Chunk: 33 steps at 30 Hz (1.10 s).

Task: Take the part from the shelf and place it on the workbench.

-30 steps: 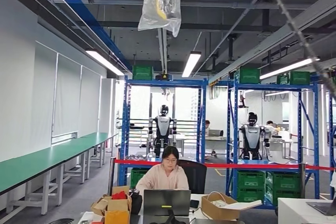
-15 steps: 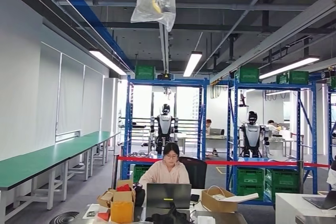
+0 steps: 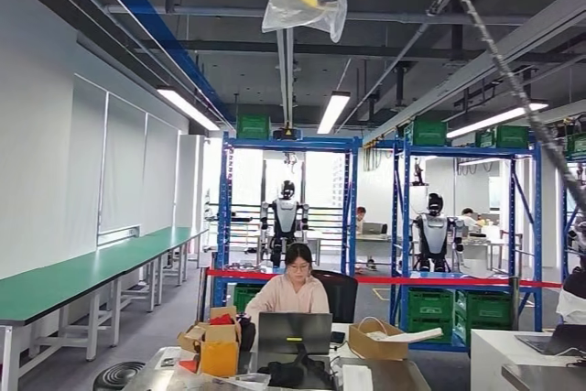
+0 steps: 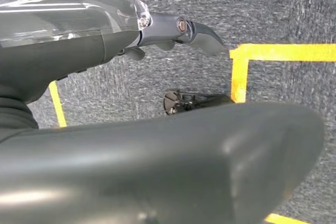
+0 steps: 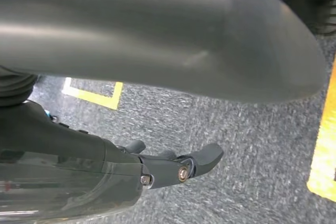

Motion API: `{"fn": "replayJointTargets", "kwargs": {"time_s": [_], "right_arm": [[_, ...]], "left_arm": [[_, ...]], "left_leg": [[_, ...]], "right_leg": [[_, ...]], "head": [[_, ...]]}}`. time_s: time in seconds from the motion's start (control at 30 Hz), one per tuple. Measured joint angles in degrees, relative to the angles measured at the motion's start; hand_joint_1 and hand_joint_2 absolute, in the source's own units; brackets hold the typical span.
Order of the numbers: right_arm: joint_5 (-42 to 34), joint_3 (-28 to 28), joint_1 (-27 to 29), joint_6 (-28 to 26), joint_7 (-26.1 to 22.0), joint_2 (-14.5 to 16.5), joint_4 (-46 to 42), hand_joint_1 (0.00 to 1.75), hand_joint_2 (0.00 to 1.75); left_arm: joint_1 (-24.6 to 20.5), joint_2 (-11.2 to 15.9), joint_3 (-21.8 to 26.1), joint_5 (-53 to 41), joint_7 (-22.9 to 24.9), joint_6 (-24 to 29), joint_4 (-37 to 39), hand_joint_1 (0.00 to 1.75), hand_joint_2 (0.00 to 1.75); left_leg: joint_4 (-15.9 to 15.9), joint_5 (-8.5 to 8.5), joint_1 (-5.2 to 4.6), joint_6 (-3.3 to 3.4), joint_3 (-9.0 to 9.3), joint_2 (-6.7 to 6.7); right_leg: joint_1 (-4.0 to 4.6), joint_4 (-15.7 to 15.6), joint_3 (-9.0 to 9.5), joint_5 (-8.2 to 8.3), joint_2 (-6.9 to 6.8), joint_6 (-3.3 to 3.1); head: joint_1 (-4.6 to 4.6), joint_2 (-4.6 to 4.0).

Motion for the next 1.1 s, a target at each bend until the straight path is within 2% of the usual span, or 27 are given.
{"fn": "replayJointTargets", "kwargs": {"time_s": [0.07,0.1,0.13,0.2,0.23,0.27,0.3,0.33,0.37,0.43,0.47,0.5,0.6,0.63,0.67,0.73,0.77,0.8,0.83,0.87,0.93,0.97,1.0,1.07,1.1], "right_arm": [[-0.72,-0.58,-0.08,0.51,0.18,-0.10,0.07,0.00,0.00],[-1.07,-0.92,-0.16,0.78,0.23,-0.14,0.11,0.00,0.00],[-1.35,-1.26,-0.20,0.99,0.28,-0.22,0.16,0.00,0.00],[-1.86,-1.96,-0.17,1.20,0.80,-0.32,0.21,0.00,0.00],[-2.09,-2.32,-0.08,1.26,1.29,-0.37,0.21,0.00,0.44],[-2.28,-2.70,-0.01,1.32,1.89,-0.39,0.22,0.00,0.87],[-2.40,-3.05,0.02,1.40,2.42,-0.42,0.22,0.00,1.31],[-2.48,-3.37,0.03,1.47,2.88,-0.43,0.23,0.00,1.75],[-2.53,-3.66,0.06,1.51,3.18,-0.44,0.23,0.00,1.75],[-2.59,-4.20,0.10,1.54,3.44,-0.50,0.23,0.00,1.75],[-2.59,-4.45,0.13,1.54,3.45,-0.56,0.23,0.00,1.75],[-2.60,-4.68,0.14,1.54,3.47,-0.65,0.23,0.00,1.75],[-2.53,-5.18,0.30,1.48,3.72,-1.05,0.23,0.00,1.75],[-2.43,-5.33,0.39,1.39,3.94,-1.18,0.24,0.00,1.75],[-2.28,-5.49,0.47,1.26,4.23,-1.31,0.25,0.00,1.75],[-1.87,-5.73,0.57,0.82,4.90,-1.45,0.25,0.00,1.75],[-1.67,-5.83,0.60,0.59,5.26,-1.56,0.25,0.00,1.75],[-1.49,-5.91,0.65,0.39,5.59,-1.65,0.25,0.00,1.75],[-1.32,-5.97,0.69,0.23,5.86,-1.75,0.25,0.00,1.75],[-1.18,-6.00,0.70,0.14,5.97,-1.84,0.25,0.00,1.31],[-0.96,-6.08,0.62,0.08,5.67,-1.92,0.23,0.00,0.44],[-0.88,-6.14,0.56,0.08,5.36,-1.93,0.22,0.00,0.00],[-0.81,-6.21,0.51,0.09,5.08,-1.93,0.22,0.00,0.00],[-0.67,-6.32,0.52,0.10,4.69,-1.97,0.21,0.00,0.00],[-0.62,-6.34,0.54,0.11,4.56,-1.98,0.21,0.00,0.00]], "left_arm": [[-0.09,-0.05,0.12,0.07,0.00,-0.09,0.00,0.00,0.00],[-0.12,-0.07,0.22,0.13,0.08,-0.12,0.00,0.00,0.00],[-0.12,-0.10,0.35,0.21,0.24,-0.14,0.00,0.00,0.00],[-0.11,-0.16,0.62,0.33,0.55,-0.08,0.00,0.00,0.87],[-0.12,-0.19,0.73,0.39,0.60,-0.04,0.00,0.00,1.31],[-0.16,-0.19,0.83,0.43,0.55,-0.01,0.00,0.00,1.75],[-0.21,-0.19,0.90,0.46,0.49,0.03,0.00,0.00,1.75],[-0.26,-0.19,0.96,0.47,0.47,0.05,0.00,0.00,1.75],[-0.31,-0.19,0.98,0.43,0.49,0.09,0.00,0.00,1.75],[-0.51,-0.20,1.00,0.34,0.63,0.17,0.00,0.00,1.75],[-0.61,-0.24,1.01,0.32,0.71,0.19,0.00,0.00,1.75],[-0.69,-0.27,1.03,0.32,0.77,0.19,0.00,0.00,1.75],[-0.70,-0.55,1.14,0.39,0.80,0.06,0.00,0.00,1.75],[-0.74,-0.66,1.23,0.44,0.76,0.02,0.00,0.00,1.75],[-0.78,-0.76,1.35,0.50,0.72,0.00,0.00,0.00,1.75],[-0.84,-0.89,1.66,0.56,0.71,-0.04,0.00,0.00,1.75],[-0.81,-0.97,1.81,0.58,0.76,-0.06,0.00,0.00,1.75],[-0.79,-1.08,1.95,0.60,0.83,-0.07,0.00,0.00,1.75],[-0.78,-1.18,2.09,0.62,0.93,-0.04,0.00,0.00,1.75],[-0.78,-1.28,2.22,0.69,1.03,-0.02,0.00,0.00,1.75],[-0.82,-1.42,2.50,0.96,1.16,0.05,0.00,0.00,1.75],[-0.87,-1.46,2.65,1.18,1.18,0.09,0.00,0.00,1.75],[-0.94,-1.50,2.80,1.45,1.17,0.11,0.00,0.00,1.75],[-1.01,-1.57,3.20,1.94,1.12,0.15,0.00,0.00,1.75],[-1.02,-1.61,3.43,2.20,1.05,0.14,0.00,0.00,1.75]], "left_leg": [[-0.32,0.96,0.32,-0.66,-0.35,0.02],[-0.12,0.47,0.43,-0.93,-0.61,-0.08],[0.84,-1.06,0.44,-1.12,-1.03,-0.22],[6.03,-6.39,0.38,-1.39,-2.41,-0.42],[9.62,-8.53,0.39,-1.53,-3.13,-0.44],[12.73,-9.48,0.42,-1.69,-3.52,-0.44],[14.37,-9.17,0.45,-1.83,-3.30,-0.44],[13.93,-7.99,0.51,-1.95,-2.12,-0.43],[11.47,-6.57,0.60,-2.05,0.01,-0.43],[4.10,-5.39,0.72,-2.01,5.08,-0.44],[1.50,-5.55,0.70,-1.84,6.62,-0.45],[0.16,-5.91,0.61,-1.58,7.27,-0.47],[-0.32,-5.54,0.57,-0.26,6.73,-0.37],[-0.41,-5.21,0.65,0.25,6.46,-0.32],[-0.48,-4.87,0.72,0.68,6.09,-0.27],[-0.44,-4.32,0.68,1.12,5.29,-0.22],[-0.42,-4.07,0.68,1.20,4.90,-0.17],[-0.40,-3.84,0.73,1.23,4.58,-0.13],[-0.39,-3.65,0.82,1.20,4.35,-0.10],[-0.37,-3.49,0.97,1.09,4.21,-0.10],[-0.24,-3.30,1.06,0.74,4.07,-0.13],[-0.18,-3.20,0.97,0.49,4.00,-0.14],[-0.13,-3.12,0.85,0.27,3.92,-0.16],[-0.19,-2.90,0.88,-0.14,3.83,-0.19],[-0.26,-2.80,1.01,-0.31,3.83,-0.22]], "right_leg": [[0.23,-1.76,0.17,0.53,-0.07,-0.55],[0.24,-2.01,-0.22,1.29,-0.17,-0.90],[0.16,-2.23,-0.73,2.05,-0.31,-1.24],[0.11,-2.10,-2.09,3.23,-0.53,-1.70],[0.14,-1.80,-2.86,3.64,-0.62,-1.78],[0.17,-1.45,-3.62,3.98,-0.69,-1.77],[0.19,-1.02,-4.42,4.25,-0.74,-1.72],[0.16,-0.47,-5.24,4.46,-0.76,-1.63],[0.13,0.17,-6.01,4.57,-0.76,-1.53],[0.16,1.72,-7.49,4.52,-0.76,-1.20],[0.23,2.43,-8.04,4.49,-0.77,-0.97],[0.30,2.95,-8.50,4.53,-0.77,-0.67],[0.18,3.83,-9.23,4.31,-0.63,0.41],[0.03,5.01,-9.77,3.24,-0.53,0.81],[-0.17,7.26,-10.72,1.49,-0.43,1.20],[-0.67,14.24,-13.49,-2.63,-0.36,1.93],[-0.97,17.26,-14.53,-3.92,-0.36,2.31],[-1.32,18.51,-14.65,-4.16,-0.36,2.76],[-1.71,17.48,-13.63,-3.32,-0.36,3.27],[-2.13,14.21,-11.50,-1.67,-0.38,3.81],[-2.91,5.23,-6.27,1.53,-0.25,5.00],[-3.10,2.11,-4.62,2.35,-0.12,5.00],[-3.14,0.42,-3.81,2.61,0.01,4.86],[-2.87,0.13,-3.86,2.62,0.12,4.07],[-2.73,0.16,-3.90,2.66,0.12,4.01]], "head": [[-0.02,0.00],[-0.01,0.01],[0.00,0.02],[0.03,0.02],[0.03,0.01],[0.03,0.01],[0.03,0.01],[0.03,0.00],[0.04,0.00],[0.03,0.00],[0.03,0.00],[0.02,0.00],[0.02,0.00],[0.02,0.00],[0.02,0.00],[0.02,0.00],[0.02,0.00],[0.02,0.00],[0.02,0.00],[0.02,0.00],[0.02,0.00],[0.03,0.00],[0.05,0.00],[0.08,0.00],[0.08,0.00]]}}
